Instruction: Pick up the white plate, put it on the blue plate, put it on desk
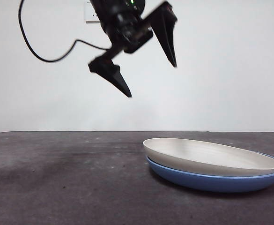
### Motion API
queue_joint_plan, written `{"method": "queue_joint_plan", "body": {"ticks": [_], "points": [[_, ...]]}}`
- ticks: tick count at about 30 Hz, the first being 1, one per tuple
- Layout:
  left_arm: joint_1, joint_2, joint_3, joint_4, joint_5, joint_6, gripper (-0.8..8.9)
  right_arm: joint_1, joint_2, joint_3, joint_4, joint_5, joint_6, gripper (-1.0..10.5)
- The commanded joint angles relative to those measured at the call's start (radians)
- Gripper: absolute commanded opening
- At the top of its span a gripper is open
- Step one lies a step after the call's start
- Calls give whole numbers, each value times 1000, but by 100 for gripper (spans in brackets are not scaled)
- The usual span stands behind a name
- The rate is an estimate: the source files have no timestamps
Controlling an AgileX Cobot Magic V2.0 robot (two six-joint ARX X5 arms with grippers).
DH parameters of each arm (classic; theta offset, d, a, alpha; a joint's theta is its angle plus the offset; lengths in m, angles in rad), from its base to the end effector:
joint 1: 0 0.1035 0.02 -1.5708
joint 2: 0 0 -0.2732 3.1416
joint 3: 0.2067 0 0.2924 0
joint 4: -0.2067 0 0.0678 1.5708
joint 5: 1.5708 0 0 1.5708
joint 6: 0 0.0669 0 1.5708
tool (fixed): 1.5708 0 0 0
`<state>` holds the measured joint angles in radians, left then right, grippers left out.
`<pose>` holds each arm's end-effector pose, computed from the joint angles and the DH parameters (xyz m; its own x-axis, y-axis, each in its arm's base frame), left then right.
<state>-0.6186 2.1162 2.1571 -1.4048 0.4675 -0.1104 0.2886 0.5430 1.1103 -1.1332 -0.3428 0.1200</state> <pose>0.3666 -0.2979 0.2839 -0.1119 -0.4735 -0.8737 0.5016 0.7320 -0.4610 0.0948 0.0516 0.3789 0.6665 0.5485 -0.5050 -0.4746 0.8345 0.2800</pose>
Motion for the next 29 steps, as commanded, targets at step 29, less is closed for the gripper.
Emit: {"method": "queue_joint_plan", "body": {"ticks": [29], "points": [[-3,-1210,-855,286,-101,151,595,3,11,18,-12,31,130,577]]}}
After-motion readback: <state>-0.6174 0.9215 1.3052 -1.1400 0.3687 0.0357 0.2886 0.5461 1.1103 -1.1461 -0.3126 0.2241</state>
